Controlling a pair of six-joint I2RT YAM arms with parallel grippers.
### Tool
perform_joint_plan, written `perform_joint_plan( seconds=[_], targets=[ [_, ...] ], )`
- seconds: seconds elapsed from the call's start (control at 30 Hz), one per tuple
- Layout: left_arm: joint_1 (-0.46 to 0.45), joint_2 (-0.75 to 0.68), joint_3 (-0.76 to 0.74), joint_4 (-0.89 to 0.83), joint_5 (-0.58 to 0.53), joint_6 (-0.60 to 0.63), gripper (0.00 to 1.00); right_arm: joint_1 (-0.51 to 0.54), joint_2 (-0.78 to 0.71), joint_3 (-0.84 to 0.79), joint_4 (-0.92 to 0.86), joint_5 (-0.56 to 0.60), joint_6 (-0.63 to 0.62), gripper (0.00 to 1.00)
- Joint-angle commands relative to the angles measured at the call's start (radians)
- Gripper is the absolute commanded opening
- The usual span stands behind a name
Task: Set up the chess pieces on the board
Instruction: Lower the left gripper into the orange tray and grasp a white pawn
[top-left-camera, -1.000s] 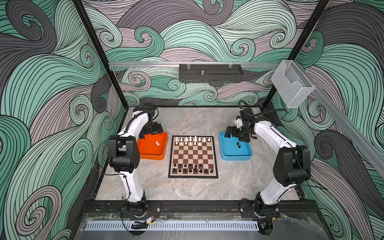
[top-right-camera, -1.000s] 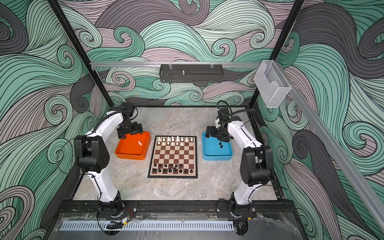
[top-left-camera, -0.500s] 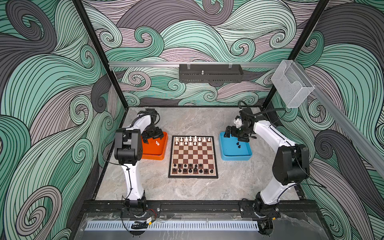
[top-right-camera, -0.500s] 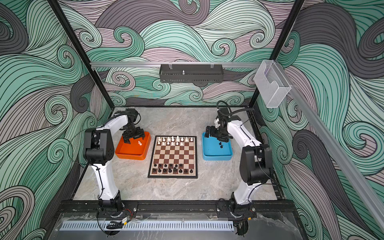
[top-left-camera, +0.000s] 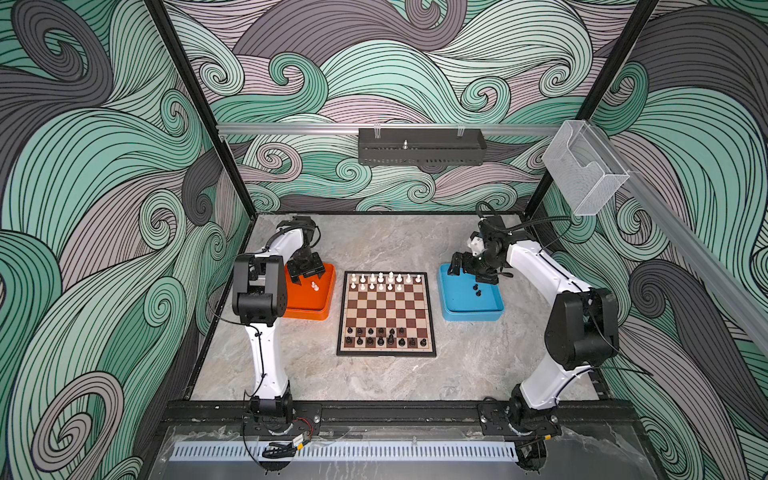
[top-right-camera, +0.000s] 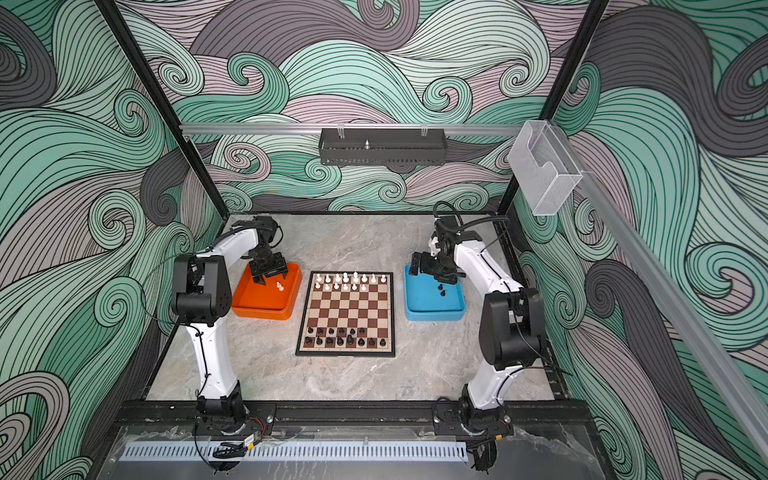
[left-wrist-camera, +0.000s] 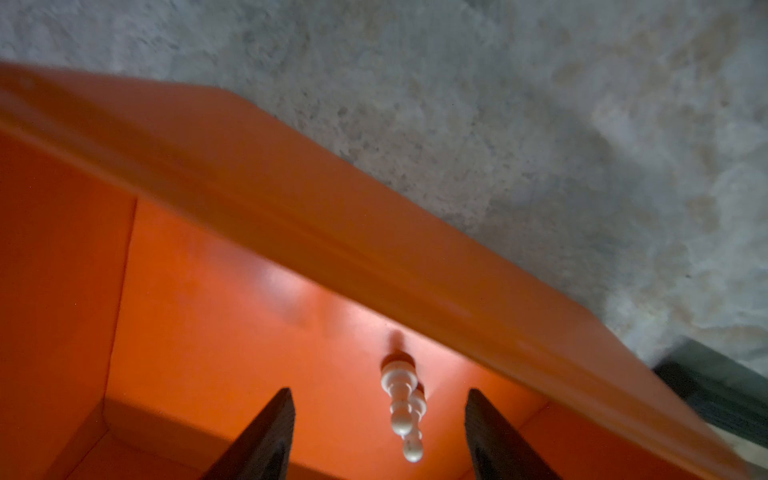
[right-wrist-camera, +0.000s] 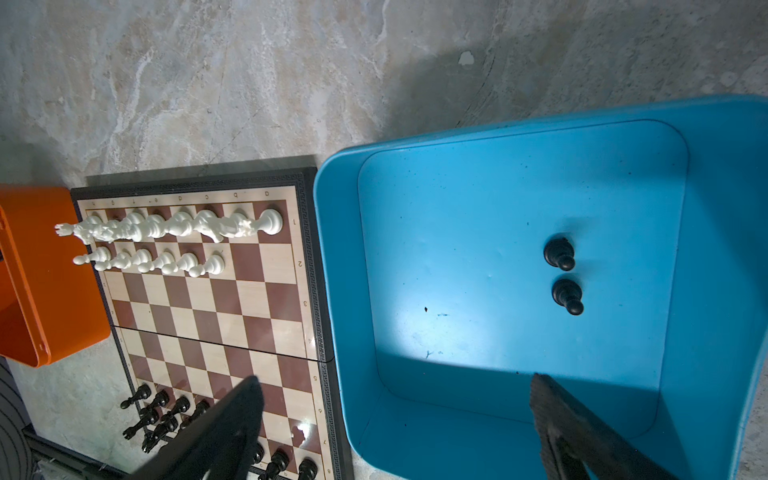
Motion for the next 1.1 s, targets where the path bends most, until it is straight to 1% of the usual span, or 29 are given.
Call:
perform_joint_plan(
  seconds=[0.0,0.07,0.13,0.23,0.33,0.53,1.07],
  targets=[
    [-0.002,0.027,0.029,-0.013,-0.016,-0.009,0.62,-0.001,0.010,0.009,-0.014,0.005,-0.013,1.00],
    [-0.004,0.030,0.030,-0.013,-0.016,-0.009,0.57,-0.001,0.013,0.009,-0.012,0.003,-0.014,1.00],
    [-0.003,0.034,0.032,-0.014,-0.017,-0.010,0.57,-0.001,0.016,0.011,-0.013,0.002,-0.014,1.00],
    [-0.003,0.038,0.033,-0.016,-0.014,-0.010,0.52,-0.002,0.017,0.011,-0.012,0.003,-0.014,1.00],
    [-0.005,0.034,0.030,-0.015,-0.011,-0.012,0.49,-0.002,0.020,0.011,-0.012,0.005,-0.014,1.00],
    [-0.007,0.026,0.027,-0.013,-0.014,-0.013,0.34,-0.003,0.025,0.011,-0.011,0.001,-0.014,1.00],
    [-0.044,0.017,0.039,-0.033,-0.028,-0.012,0.29,-0.002,0.022,0.011,-0.012,-0.002,-0.012,1.00]
  ],
)
